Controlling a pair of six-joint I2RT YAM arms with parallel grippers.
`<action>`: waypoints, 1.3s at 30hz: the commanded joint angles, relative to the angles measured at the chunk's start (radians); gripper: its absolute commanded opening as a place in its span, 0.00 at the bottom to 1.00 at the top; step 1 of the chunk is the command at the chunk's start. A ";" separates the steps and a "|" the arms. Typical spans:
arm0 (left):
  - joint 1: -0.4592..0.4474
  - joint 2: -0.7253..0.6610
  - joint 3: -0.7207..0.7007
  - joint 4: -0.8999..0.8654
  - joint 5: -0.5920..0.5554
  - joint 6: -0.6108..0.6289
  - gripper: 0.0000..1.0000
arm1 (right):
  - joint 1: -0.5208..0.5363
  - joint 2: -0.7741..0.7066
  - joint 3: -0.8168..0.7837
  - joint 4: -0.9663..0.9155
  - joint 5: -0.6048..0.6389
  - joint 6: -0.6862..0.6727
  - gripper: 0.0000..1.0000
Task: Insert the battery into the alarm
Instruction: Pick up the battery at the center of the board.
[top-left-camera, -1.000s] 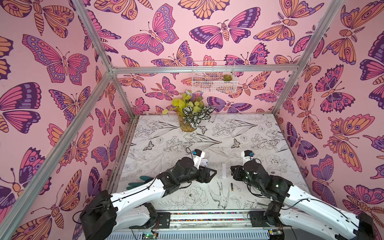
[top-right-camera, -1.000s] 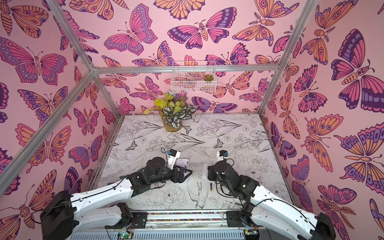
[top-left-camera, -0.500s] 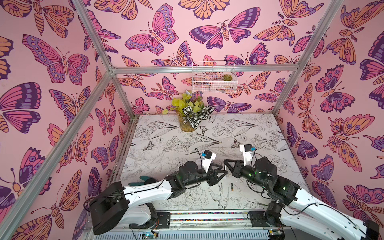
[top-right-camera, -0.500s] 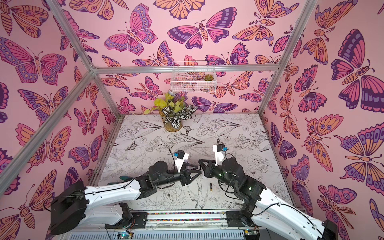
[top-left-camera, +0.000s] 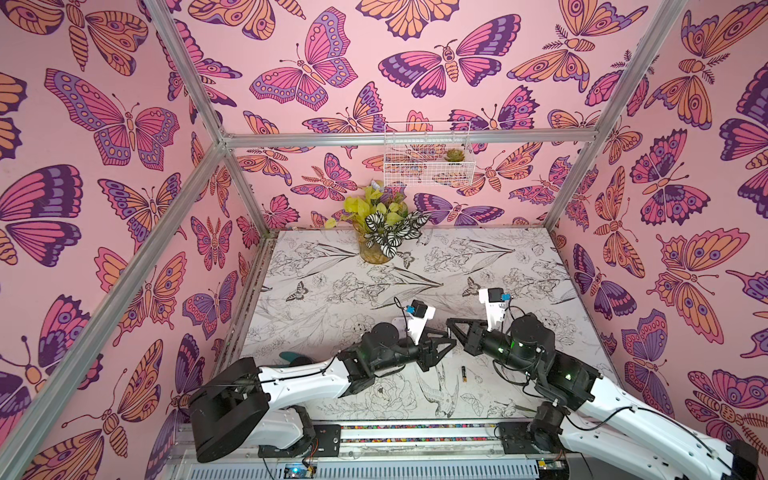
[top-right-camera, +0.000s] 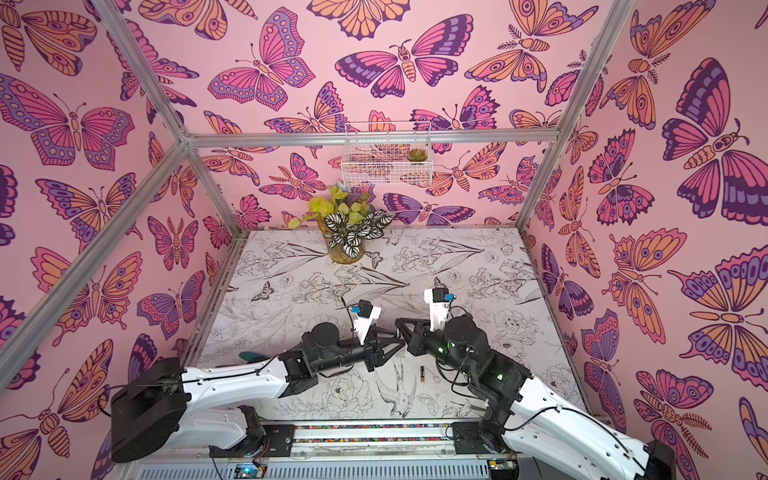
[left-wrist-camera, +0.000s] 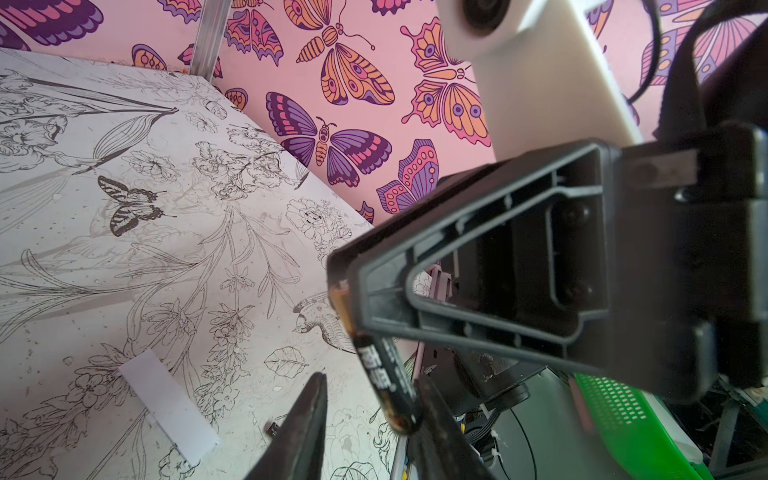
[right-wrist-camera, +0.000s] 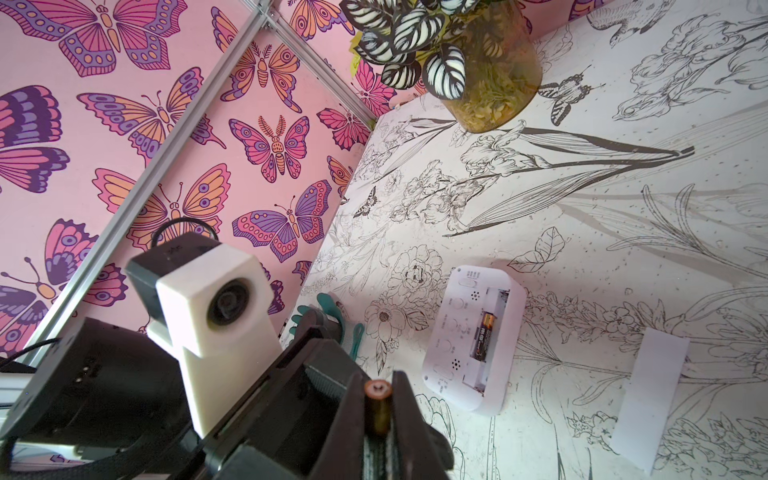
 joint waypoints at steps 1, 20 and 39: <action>0.000 -0.023 0.018 0.026 -0.032 -0.015 0.35 | -0.004 -0.005 0.023 0.020 -0.018 -0.019 0.06; 0.000 -0.072 0.027 -0.010 -0.052 -0.050 0.24 | -0.004 0.009 0.011 0.018 -0.010 -0.026 0.06; 0.000 -0.059 0.059 -0.113 -0.030 -0.023 0.27 | -0.003 0.026 0.023 0.036 -0.010 -0.026 0.06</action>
